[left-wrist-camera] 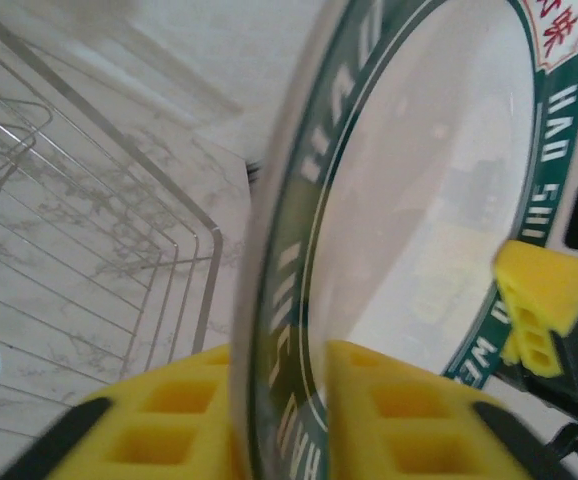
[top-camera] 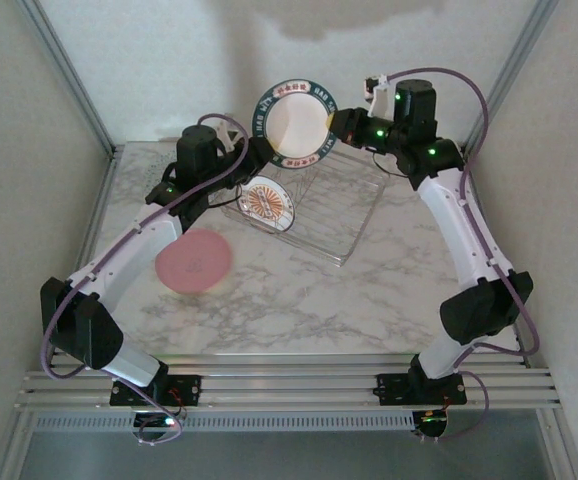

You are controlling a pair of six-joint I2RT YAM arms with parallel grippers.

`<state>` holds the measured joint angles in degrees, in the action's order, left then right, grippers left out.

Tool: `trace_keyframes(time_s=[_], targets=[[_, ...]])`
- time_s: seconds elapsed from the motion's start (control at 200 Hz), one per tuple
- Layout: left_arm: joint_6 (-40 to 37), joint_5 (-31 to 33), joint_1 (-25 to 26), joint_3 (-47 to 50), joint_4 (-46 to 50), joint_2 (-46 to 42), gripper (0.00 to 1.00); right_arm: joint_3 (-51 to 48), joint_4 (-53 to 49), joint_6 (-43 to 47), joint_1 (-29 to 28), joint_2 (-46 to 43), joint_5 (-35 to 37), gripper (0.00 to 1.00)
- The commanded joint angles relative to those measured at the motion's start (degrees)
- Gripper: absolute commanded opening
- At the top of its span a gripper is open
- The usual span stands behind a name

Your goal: Unload the plates from the dish rack

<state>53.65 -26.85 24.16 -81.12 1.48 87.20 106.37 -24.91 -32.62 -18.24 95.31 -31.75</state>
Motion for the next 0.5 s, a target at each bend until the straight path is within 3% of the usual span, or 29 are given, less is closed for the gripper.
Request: trace_keyframes(time_s=[0.0, 0.035, 0.22, 0.365, 0.496], targets=[[0.48, -0.53, 0.44, -0.53, -1.73, 0.9, 0.05, 0.56, 3.16, -3.88, -0.53, 0.23, -6.47, 0.0], [0.58, -0.16, 0.49, -0.57, -1.65, 0.81, 0.0, 0.19, 2.94, -3.85, -0.54, 0.16, -6.29, 0.0], [0.84, 0.76, 0.34, -0.32, -1.13, -0.43, 0.0, -0.03, 1.62, -2.75, -0.5, 0.05, -5.59, 0.01], [3.39, 1.05, -1.55, 1.15, -2.34, -2.99, 0.0, -0.93, -0.77, 1.78, -0.55, -2.11, -0.21, 0.49], [4.77, 0.71, -4.01, 3.54, -1.5, -6.62, 0.0, -2.89, -1.63, 7.32, -0.59, -5.23, 5.04, 0.62]])
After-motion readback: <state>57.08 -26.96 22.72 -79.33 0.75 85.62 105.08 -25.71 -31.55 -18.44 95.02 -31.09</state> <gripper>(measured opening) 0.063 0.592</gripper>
